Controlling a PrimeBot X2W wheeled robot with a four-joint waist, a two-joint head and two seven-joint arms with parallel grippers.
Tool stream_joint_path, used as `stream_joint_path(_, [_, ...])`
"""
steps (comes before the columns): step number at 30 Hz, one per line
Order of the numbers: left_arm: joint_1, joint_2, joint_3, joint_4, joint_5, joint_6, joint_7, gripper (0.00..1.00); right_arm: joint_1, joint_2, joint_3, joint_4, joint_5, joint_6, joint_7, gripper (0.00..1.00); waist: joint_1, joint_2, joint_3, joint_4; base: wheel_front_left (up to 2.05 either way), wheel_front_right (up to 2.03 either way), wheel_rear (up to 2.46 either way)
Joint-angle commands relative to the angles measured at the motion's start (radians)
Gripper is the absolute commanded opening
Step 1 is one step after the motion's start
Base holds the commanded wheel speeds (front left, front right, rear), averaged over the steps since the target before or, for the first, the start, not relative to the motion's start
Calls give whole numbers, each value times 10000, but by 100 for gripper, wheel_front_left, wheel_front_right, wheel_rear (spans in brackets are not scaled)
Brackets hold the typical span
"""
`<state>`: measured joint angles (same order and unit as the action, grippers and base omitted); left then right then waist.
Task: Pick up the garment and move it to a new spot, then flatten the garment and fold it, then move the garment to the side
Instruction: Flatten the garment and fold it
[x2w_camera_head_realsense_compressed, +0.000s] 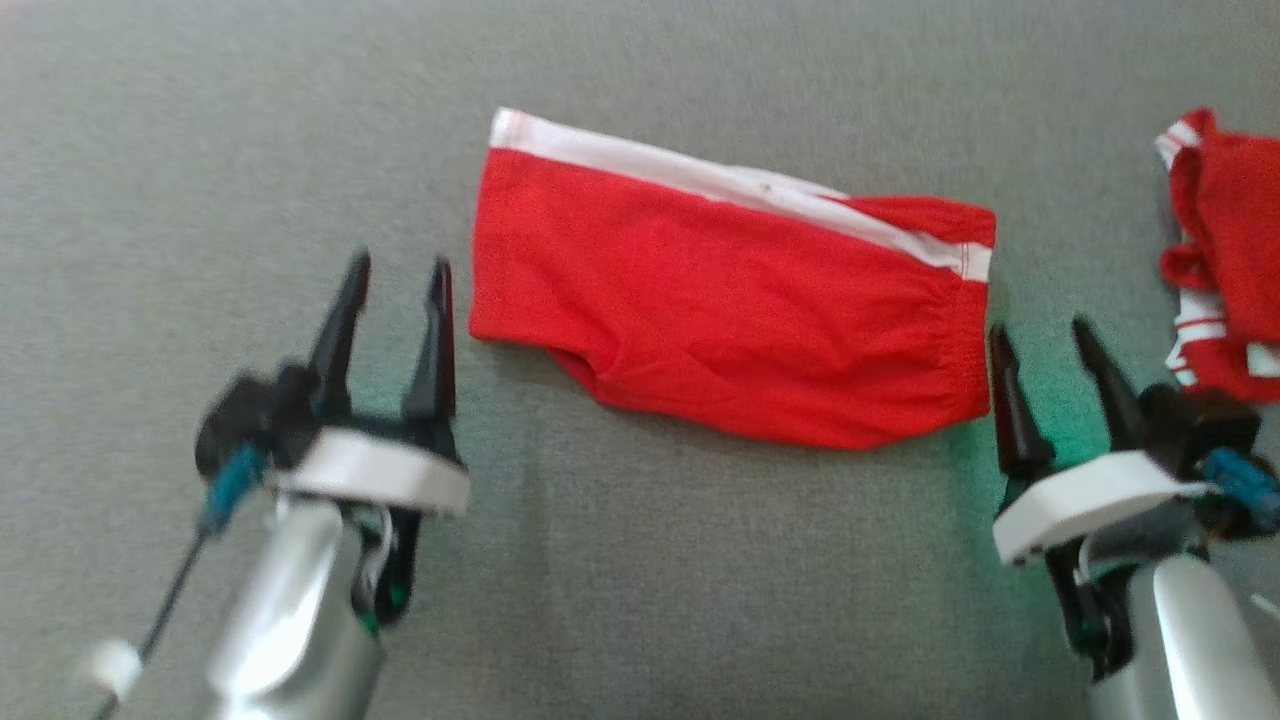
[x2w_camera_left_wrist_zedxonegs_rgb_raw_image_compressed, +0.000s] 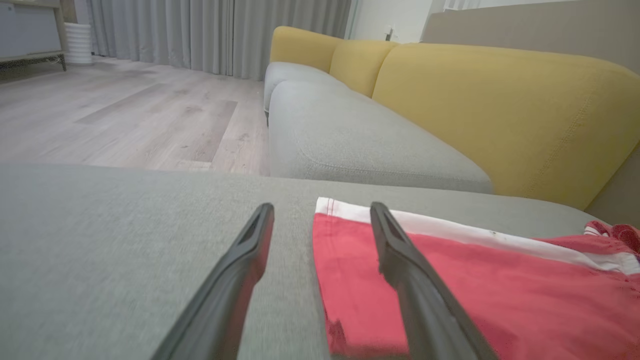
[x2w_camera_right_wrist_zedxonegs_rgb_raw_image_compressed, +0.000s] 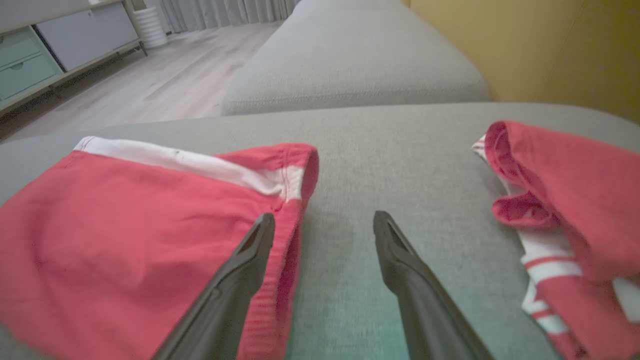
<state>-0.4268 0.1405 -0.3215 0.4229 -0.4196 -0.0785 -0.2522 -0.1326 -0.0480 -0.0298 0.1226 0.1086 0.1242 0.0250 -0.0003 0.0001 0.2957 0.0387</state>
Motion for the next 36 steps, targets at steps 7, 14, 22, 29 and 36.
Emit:
stream_joint_path(7, [1912, 81, 513, -1962, -22, 515, -94, 100, 192, -22, 193, 526, 417, 65, 972, 100, 3, -1, -1130, 684, 0, 0, 0])
stream_joint_path(14, [2781, -36, 385, -2935, -68, 793, -59, 100, -659, -22, -91, 1913, 244, 65, 1553, 100, 3, -1, -1127, 1069, 0, 0, 0])
stream_joint_path(22, [2949, -1, 384, -3318, -80, 957, -8, 100, -1544, -22, 149, 3391, 649, 65, 2442, 46, 3, -1, -1029, 1301, 0, 0, 0])
stream_joint_path(29, [2959, 7, 317, -3475, -79, 1039, 5, 100, -2246, -22, -63, 3732, 916, 65, 2687, 0, 3, -1, -1078, 1187, 0, 0, 0])
stream_joint_path(36, [2920, -44, 104, -3580, -67, 1018, 69, 100, -2841, -552, -991, 3338, 424, 65, 3057, 0, 3, -1, -1047, 1037, 0, 0, 0])
